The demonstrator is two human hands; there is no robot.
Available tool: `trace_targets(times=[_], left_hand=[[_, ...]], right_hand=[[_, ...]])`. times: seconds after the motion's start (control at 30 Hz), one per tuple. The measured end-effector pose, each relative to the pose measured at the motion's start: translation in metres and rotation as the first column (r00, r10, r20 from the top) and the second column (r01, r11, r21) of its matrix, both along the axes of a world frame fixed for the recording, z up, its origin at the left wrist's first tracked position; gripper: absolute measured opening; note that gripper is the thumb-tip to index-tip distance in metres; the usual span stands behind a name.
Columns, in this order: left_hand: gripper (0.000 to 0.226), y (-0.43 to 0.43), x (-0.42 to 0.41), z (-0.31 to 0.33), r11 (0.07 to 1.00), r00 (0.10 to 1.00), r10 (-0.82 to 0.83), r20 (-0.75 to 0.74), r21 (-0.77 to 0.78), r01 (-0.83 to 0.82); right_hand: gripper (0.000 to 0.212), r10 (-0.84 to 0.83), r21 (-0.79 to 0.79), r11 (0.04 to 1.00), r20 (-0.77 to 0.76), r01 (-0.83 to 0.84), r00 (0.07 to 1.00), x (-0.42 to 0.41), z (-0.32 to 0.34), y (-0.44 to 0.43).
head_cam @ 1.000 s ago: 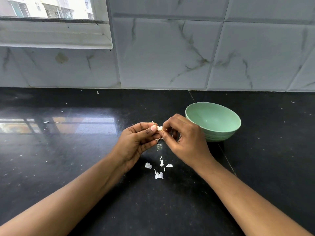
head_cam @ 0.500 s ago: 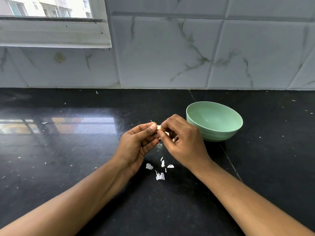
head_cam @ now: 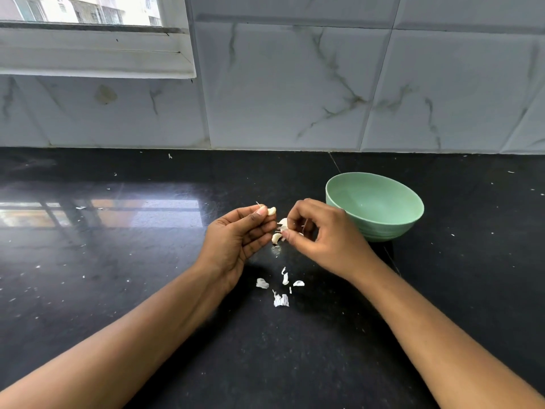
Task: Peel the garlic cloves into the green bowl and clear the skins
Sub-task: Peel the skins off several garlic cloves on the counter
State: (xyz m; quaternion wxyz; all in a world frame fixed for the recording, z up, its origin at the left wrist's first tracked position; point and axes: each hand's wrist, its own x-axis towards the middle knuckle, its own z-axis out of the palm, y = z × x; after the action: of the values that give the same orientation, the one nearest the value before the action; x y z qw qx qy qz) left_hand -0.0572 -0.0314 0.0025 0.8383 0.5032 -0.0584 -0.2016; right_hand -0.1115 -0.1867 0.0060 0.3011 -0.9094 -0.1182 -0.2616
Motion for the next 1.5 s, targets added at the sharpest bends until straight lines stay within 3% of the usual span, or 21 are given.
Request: trace_targets(times=[0.1,0.3,0.53,0.7,0.8,0.93,1.07,1.2,1.3,1.5], left_hand=[[0.005,0.0,0.001,-0.001,0.998,0.999,0.003,0.041,0.064,-0.006],[0.007,0.002,0.002,0.0,0.988,0.983,0.002,0.181,0.15,-0.03],[0.009,0.002,0.002,0.0,0.979,0.971,-0.031,0.237,0.204,-0.019],[0.009,0.002,0.003,-0.003,0.975,0.968,-0.049,0.248,0.224,-0.008],[0.009,0.002,0.004,-0.003,0.974,0.966,-0.06,0.25,0.225,0.002],[0.01,0.001,0.004,-0.003,0.972,0.963,-0.066,0.26,0.234,0.003],[0.009,0.002,0.004,-0.004,0.973,0.964,-0.067,0.258,0.231,0.006],[0.009,0.001,0.004,-0.004,0.971,0.964,-0.075,0.253,0.238,0.013],[0.008,0.001,0.004,-0.004,0.969,0.964,-0.078,0.253,0.246,0.014],[0.006,0.002,0.003,-0.002,0.966,0.961,-0.094,0.261,0.256,0.026]], right_hand=[[0.019,0.063,-0.12,0.989,-0.206,-0.09,0.977,-0.003,0.006,-0.013],[0.012,0.104,-0.181,0.963,-0.437,-0.2,0.894,-0.008,0.015,-0.018],[0.018,0.131,-0.116,0.973,-0.431,-0.199,0.893,-0.013,0.024,-0.016],[0.027,0.123,-0.179,0.956,-0.473,-0.232,0.872,-0.018,0.025,-0.014],[0.025,0.142,-0.109,0.975,-0.355,-0.192,0.924,-0.016,0.023,-0.012],[0.021,0.234,0.228,0.963,-0.459,-0.141,0.857,-0.015,0.022,-0.01],[0.015,0.326,0.404,0.907,-0.494,-0.119,0.806,-0.013,0.017,-0.008],[0.024,0.328,0.517,0.851,-0.387,-0.092,0.862,-0.013,0.018,-0.005],[0.032,0.25,0.545,0.837,-0.295,-0.053,0.922,-0.013,0.02,-0.002],[0.033,0.342,0.412,0.901,-0.48,-0.136,0.808,-0.018,0.028,-0.011]])
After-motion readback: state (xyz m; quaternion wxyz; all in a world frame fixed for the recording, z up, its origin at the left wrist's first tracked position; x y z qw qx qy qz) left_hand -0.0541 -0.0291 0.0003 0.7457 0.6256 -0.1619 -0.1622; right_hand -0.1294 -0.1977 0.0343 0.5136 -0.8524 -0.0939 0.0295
